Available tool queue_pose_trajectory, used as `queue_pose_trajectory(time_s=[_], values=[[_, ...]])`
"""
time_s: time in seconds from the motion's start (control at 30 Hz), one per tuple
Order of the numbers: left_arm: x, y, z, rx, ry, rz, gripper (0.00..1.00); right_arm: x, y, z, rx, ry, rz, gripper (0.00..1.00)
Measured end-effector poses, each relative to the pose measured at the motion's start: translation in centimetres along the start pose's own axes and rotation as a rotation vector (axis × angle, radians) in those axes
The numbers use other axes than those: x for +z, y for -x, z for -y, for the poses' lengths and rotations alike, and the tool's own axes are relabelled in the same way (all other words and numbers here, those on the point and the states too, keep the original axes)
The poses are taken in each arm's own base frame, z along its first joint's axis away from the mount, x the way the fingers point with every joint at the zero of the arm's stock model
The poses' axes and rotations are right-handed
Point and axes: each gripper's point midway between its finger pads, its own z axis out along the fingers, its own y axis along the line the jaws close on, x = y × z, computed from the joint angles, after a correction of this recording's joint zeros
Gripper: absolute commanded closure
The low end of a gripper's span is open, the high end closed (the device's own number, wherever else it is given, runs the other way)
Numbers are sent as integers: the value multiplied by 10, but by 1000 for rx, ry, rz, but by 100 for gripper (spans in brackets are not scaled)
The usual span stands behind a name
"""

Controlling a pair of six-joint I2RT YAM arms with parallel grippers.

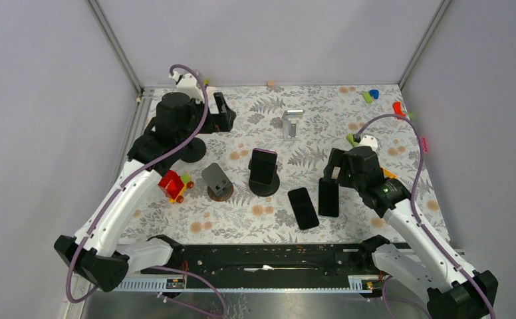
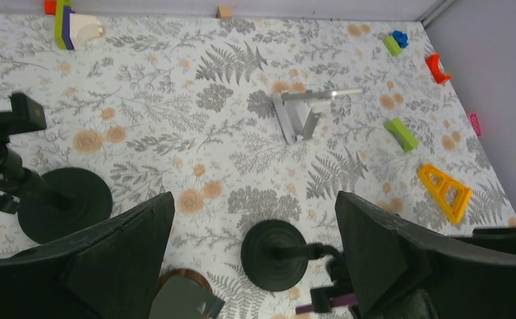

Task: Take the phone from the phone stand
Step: Move the phone stand with the phone to the center of the board.

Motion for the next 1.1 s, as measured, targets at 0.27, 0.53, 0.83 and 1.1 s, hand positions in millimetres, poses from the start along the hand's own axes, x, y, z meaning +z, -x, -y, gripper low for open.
queue_pose_trajectory(time_s=[0.27, 0.53, 0.83, 1.1], values=[[-35, -40, -17, 28, -6, -42, 1, -19, 71, -23, 95, 3, 141, 1], [-38, -68, -38, 82, 51, -97, 1, -45, 128, -53, 219, 40, 270, 3], [-43, -113, -68, 118, 137, -165, 1, -62, 151, -101, 212, 79, 303, 0], [-47, -149, -80, 120, 153, -243, 1, -79, 159, -129, 236, 70, 329, 0]])
